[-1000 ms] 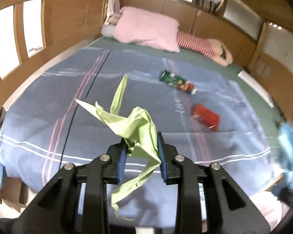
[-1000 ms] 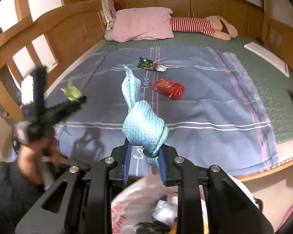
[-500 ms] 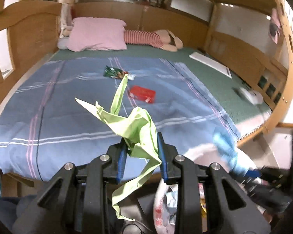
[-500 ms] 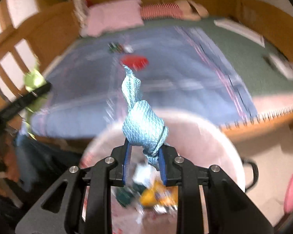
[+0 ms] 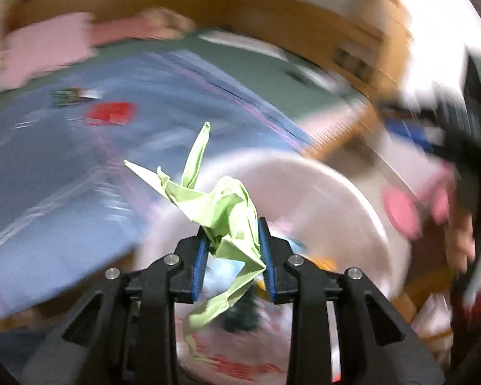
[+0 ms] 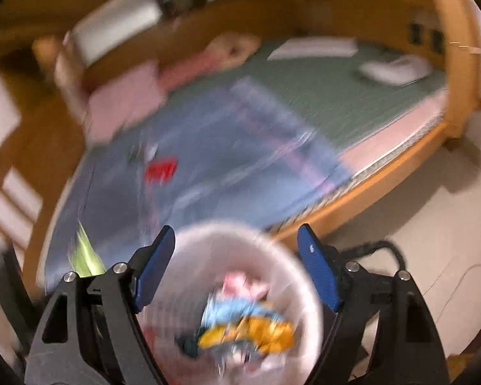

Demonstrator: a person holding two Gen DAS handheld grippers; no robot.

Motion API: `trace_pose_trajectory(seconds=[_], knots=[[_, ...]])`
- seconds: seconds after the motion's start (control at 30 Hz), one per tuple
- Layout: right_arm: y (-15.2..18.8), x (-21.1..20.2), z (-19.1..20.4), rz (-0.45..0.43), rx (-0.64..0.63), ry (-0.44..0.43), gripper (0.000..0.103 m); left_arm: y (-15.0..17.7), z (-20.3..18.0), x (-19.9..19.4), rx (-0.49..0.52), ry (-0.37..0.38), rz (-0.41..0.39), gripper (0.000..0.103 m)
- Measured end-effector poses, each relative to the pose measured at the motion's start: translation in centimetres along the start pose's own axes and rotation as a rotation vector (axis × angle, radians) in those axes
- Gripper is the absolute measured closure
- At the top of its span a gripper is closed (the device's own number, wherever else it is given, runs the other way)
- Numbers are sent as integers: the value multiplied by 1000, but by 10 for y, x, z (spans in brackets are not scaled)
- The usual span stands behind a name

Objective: Collect trash
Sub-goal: 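Carry the blue cloth and green glove to the bin and open both grippers, then move both open grippers back over the red box and green wrapper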

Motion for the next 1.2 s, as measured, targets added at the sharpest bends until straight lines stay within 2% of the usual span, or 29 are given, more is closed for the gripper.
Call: trace_pose_trajectory(seconds=[0.03,0.07,0.1,0.17,0.2,0.3,0.47,0.57,0.63,0.7,0.8,0.9,0.97,1.03,1.07,1.1,1.13,1.2], knots=[[-1,0,-1,-2,0,1,26,7,-14,9,49,48,34,68],[-2,0,-1,0,0,-1,26,11,-22,13,80,61,50,59],[-2,-1,-1,2,-2,0,26,15,-29,17,111,64,62,41],[-3,2,-2,4,-1,1,26,17,-34,18,140,47,53,18],[-2,3,-2,6,5,-1,26,15,-34,14,147,38,32,14],[-5,1,-10,17,33,-8,26,8,-24,7,120,21,-1,13],[-10,10,-17,33,57,-21,26,-9,21,-13,-13,-91,-95,13],[-7,15,-12,35,17,6,25,-22,61,-25,-87,-255,-147,13],[-7,20,-8,47,-5,16,24,-31,92,-28,-121,-389,-154,13],[-11,30,-2,80,-21,13,23,-38,120,-28,-157,-485,-151,13],[-18,52,12,132,-45,-22,23,-51,186,-26,-276,-652,-145,12],[-24,83,40,202,-108,-73,23,-59,247,-23,-437,-769,-114,12],[-26,103,59,241,-136,-101,23,-59,278,-24,-522,-809,-134,10],[-28,126,82,281,-165,-141,23,-54,303,-25,-552,-847,-178,8],[-29,142,97,302,-196,-155,22,-47,310,-25,-556,-868,-175,8],[-30,161,114,318,-234,-165,20,-37,321,-24,-604,-913,-122,8],[-28,183,132,335,-274,-172,18,-28,327,-26,-669,-907,-108,8],[-22,215,157,365,-302,-184,18,-20,336,-32,-774,-838,-163,8]])
Point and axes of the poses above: each gripper's, at about its wrist camera, not at the fingertips, and x roughly the way its jaws point, z to its left, y to its underside, the point moved 3 cm from there along x, roughly the way its jaws point, and after that the axes turned 9 degrees about -z, right-handed, at the moved point
